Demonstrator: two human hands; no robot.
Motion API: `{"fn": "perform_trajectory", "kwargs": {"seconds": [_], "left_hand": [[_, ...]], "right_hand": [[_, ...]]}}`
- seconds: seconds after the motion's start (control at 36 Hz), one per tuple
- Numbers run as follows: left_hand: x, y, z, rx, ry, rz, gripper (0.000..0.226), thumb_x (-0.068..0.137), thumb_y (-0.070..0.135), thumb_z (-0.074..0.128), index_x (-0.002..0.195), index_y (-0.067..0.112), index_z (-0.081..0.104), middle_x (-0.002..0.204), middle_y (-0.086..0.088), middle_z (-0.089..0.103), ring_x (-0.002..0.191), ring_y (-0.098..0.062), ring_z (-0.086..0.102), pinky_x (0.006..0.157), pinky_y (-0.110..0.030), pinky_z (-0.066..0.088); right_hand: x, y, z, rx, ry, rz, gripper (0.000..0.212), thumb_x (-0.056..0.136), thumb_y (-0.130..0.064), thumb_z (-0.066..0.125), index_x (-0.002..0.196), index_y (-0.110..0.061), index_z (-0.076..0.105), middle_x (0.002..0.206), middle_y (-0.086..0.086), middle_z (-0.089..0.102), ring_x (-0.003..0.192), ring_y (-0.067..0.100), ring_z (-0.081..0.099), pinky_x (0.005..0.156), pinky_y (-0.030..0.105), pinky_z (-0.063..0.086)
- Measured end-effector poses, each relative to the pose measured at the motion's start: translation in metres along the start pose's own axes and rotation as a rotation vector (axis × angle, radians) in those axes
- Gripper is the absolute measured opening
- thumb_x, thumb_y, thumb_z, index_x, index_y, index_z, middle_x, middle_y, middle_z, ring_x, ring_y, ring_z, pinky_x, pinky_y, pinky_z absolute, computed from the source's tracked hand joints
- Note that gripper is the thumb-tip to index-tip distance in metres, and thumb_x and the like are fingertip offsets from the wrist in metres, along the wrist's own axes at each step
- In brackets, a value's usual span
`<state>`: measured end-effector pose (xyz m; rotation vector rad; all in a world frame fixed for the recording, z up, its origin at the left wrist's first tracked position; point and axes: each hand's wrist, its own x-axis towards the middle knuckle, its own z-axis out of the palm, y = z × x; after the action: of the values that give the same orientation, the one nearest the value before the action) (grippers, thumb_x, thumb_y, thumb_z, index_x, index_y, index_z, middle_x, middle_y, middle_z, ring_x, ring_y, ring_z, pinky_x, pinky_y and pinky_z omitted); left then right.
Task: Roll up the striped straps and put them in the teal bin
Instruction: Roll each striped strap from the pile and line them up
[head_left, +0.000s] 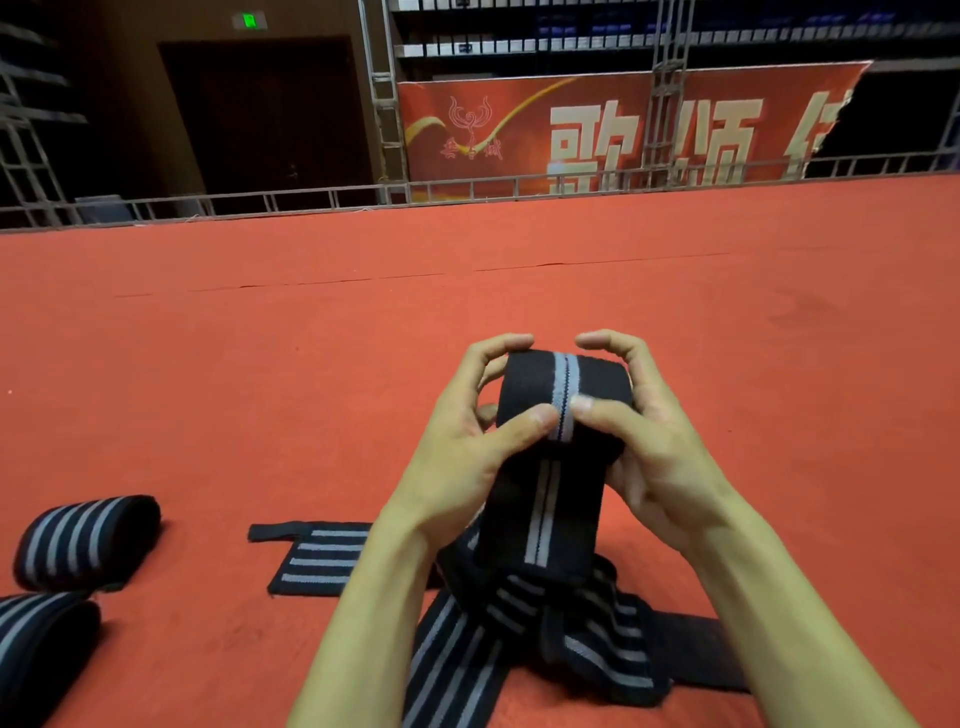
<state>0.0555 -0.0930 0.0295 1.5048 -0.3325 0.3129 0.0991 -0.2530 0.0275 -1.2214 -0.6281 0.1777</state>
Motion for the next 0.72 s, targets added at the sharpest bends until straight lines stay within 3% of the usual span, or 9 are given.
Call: {"fn": "perform_trajectory", "kwargs": {"seconds": [0.08, 0.25, 0.44, 0.58, 0.72], "left_hand": [[0.000, -0.001, 0.002, 0.009, 0.015, 0.039, 0.052, 0.075, 0.022, 0.075, 0.122, 0.033, 0.057, 0.132, 0.000, 0.058, 0.104, -0.030, 0.065, 0.089, -0.056, 0.056], [0.000, -0.005, -0.001, 0.024, -0.012, -0.021, 0.068, 0.073, 0.022, 0.078, 0.132, 0.040, 0.048, 0.139, 0.004, 0.054, 0.116, -0.030, 0.062, 0.093, -0.050, 0.056], [-0.001, -0.004, -0.002, -0.015, -0.046, -0.158, 0.074, 0.079, 0.021, 0.074, 0.140, 0.046, 0.041, 0.131, -0.010, 0.062, 0.117, -0.024, 0.065, 0.096, -0.049, 0.054], [0.000, -0.004, -0.001, -0.035, 0.001, -0.155, 0.070, 0.078, 0.013, 0.075, 0.136, 0.040, 0.047, 0.124, -0.012, 0.066, 0.108, -0.027, 0.069, 0.085, -0.041, 0.058], [-0.001, -0.003, 0.000, 0.016, 0.050, -0.089, 0.072, 0.083, 0.000, 0.074, 0.135, 0.041, 0.046, 0.124, -0.009, 0.063, 0.102, -0.030, 0.070, 0.086, -0.045, 0.059]], "right_hand": [[-0.001, -0.001, 0.000, -0.037, 0.033, 0.026, 0.043, 0.079, -0.032, 0.081, 0.115, -0.037, 0.057, 0.104, 0.006, 0.064, 0.086, 0.022, 0.064, 0.070, 0.042, 0.056], [0.000, 0.000, -0.005, -0.123, 0.070, -0.067, 0.052, 0.062, -0.034, 0.083, 0.109, -0.036, 0.061, 0.104, 0.009, 0.068, 0.094, 0.031, 0.066, 0.083, 0.049, 0.056], [0.000, 0.001, -0.011, -0.129, 0.050, -0.127, 0.058, 0.057, -0.027, 0.085, 0.108, -0.040, 0.061, 0.108, 0.004, 0.064, 0.091, 0.020, 0.064, 0.080, 0.038, 0.055], [0.001, 0.004, -0.012, -0.133, 0.071, -0.109, 0.066, 0.057, -0.022, 0.086, 0.115, -0.041, 0.059, 0.105, 0.000, 0.066, 0.092, 0.018, 0.066, 0.080, 0.035, 0.054], [0.001, 0.003, -0.011, -0.139, 0.069, 0.018, 0.068, 0.068, -0.034, 0.087, 0.124, -0.048, 0.051, 0.119, 0.010, 0.065, 0.104, 0.025, 0.068, 0.083, 0.051, 0.059]]}}
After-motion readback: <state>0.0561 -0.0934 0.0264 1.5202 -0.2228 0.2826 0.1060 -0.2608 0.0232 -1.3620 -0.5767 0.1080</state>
